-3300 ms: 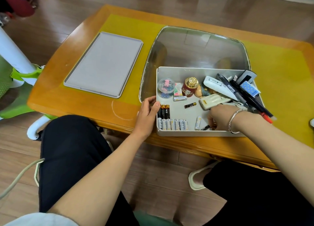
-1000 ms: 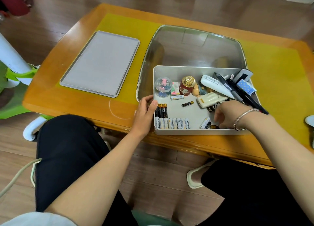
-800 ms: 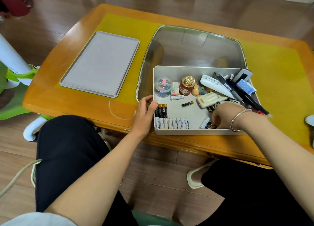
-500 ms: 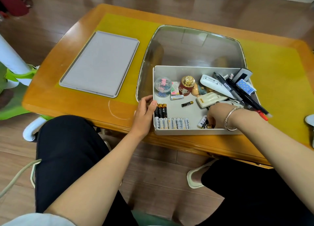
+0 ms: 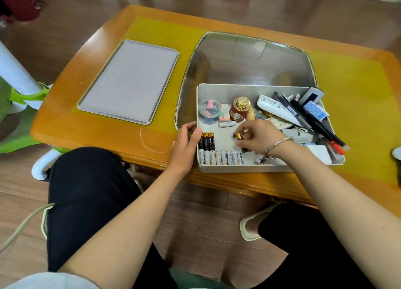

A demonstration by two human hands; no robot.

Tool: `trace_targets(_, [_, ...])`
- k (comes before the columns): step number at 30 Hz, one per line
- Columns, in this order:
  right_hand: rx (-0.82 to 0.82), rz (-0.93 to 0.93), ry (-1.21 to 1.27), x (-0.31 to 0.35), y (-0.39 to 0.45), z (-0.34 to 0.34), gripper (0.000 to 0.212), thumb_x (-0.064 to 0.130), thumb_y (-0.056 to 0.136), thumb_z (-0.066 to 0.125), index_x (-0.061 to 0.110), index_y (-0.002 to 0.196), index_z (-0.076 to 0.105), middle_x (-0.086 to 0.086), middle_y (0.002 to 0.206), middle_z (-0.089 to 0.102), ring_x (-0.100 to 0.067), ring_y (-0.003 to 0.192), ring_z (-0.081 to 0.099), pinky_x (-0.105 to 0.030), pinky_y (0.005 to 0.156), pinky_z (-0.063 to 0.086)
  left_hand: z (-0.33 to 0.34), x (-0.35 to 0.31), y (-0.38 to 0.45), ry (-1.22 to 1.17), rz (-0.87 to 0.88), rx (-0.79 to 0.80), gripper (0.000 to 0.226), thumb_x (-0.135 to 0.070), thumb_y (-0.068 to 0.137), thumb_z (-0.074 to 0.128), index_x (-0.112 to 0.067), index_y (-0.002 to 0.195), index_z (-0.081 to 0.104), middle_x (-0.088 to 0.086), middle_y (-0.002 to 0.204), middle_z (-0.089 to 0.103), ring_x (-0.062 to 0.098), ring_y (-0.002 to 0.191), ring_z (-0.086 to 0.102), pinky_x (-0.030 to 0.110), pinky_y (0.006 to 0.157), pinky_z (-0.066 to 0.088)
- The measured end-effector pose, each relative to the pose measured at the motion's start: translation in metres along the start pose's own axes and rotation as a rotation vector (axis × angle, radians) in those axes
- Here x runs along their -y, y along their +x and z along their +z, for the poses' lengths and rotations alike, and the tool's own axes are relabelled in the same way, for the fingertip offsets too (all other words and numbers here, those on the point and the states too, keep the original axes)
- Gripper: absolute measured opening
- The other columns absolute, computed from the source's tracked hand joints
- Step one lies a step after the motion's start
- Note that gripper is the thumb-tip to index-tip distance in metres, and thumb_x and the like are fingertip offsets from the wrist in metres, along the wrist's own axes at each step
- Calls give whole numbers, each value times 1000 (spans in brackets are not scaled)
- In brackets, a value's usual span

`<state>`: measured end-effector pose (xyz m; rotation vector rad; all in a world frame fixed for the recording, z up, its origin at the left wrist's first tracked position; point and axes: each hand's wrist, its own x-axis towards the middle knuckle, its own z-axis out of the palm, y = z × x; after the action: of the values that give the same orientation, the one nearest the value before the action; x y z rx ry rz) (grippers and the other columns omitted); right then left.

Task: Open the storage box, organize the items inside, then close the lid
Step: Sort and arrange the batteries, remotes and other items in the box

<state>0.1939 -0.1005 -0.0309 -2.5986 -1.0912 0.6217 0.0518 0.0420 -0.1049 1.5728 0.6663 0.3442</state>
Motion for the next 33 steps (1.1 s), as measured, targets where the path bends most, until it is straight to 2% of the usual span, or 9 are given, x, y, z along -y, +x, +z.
trace_targets(2, [-14,55,123,10,9,8,21,26,82,70,21,101,64,1,83,66,-12,64,61,-18,59,48,0,0,0,-7,-1,1,74,-73,74,43,-22,129,46,1,128,57,20,121,52,53,102,41])
trace_targets(5, [-30,92,181,20,21,18,31,25,82,71,13,109,65,-6,98,68,-24,87,65,-37,84,53,0,0,0,5,7,-4,73,-72,75,42,-22,129,47,1,128,57,21,120,52,54,102,40])
trace_targets(9, [17,110,258,24,29,26,30,20,84,69,14,113,63,-1,76,68,-14,58,65,-23,59,55,0,0,0,7,15,-8,74,-71,76,42,-20,130,47,2,127,57,21,120,53,53,101,41])
trace_targets(12, [26,38,134,23,33,28,34,22,85,68,17,118,62,1,88,69,-8,69,56,-21,76,46,0,1,0,22,20,-9,73,-71,77,41,-21,130,46,1,129,56,21,121,51,53,102,41])
trace_targets(15, [27,37,150,24,33,29,37,18,86,65,15,123,59,5,86,63,-6,75,55,-19,80,41,0,1,0,23,18,-6,71,-71,77,41,-23,128,46,1,129,56,21,121,51,53,102,40])
trace_targets(21, [62,16,148,24,32,28,30,14,86,64,13,116,63,4,75,63,-8,69,58,-20,72,45,0,-1,-1,37,15,-16,74,-71,76,39,-22,129,47,1,128,56,20,120,52,52,102,40])
trace_targets(24, [90,4,143,20,29,26,32,9,85,60,17,115,63,4,71,66,-2,59,56,-12,58,43,0,-2,-1,45,12,-19,75,-72,75,39,-21,131,47,0,128,56,18,120,51,52,102,40])
trace_targets(29, [107,-32,149,19,24,19,34,5,87,57,16,120,60,-5,95,70,-9,65,62,-14,60,48,0,-3,-2,42,14,-21,76,-73,74,38,-22,130,47,0,128,56,18,120,52,52,102,40])
trace_targets(33, [46,-55,171,6,11,-2,23,7,89,59,19,107,67,8,77,65,-6,58,59,-5,43,40,0,-3,-2,37,5,-19,79,-74,73,39,-20,131,47,-1,128,57,17,119,53,51,101,41])
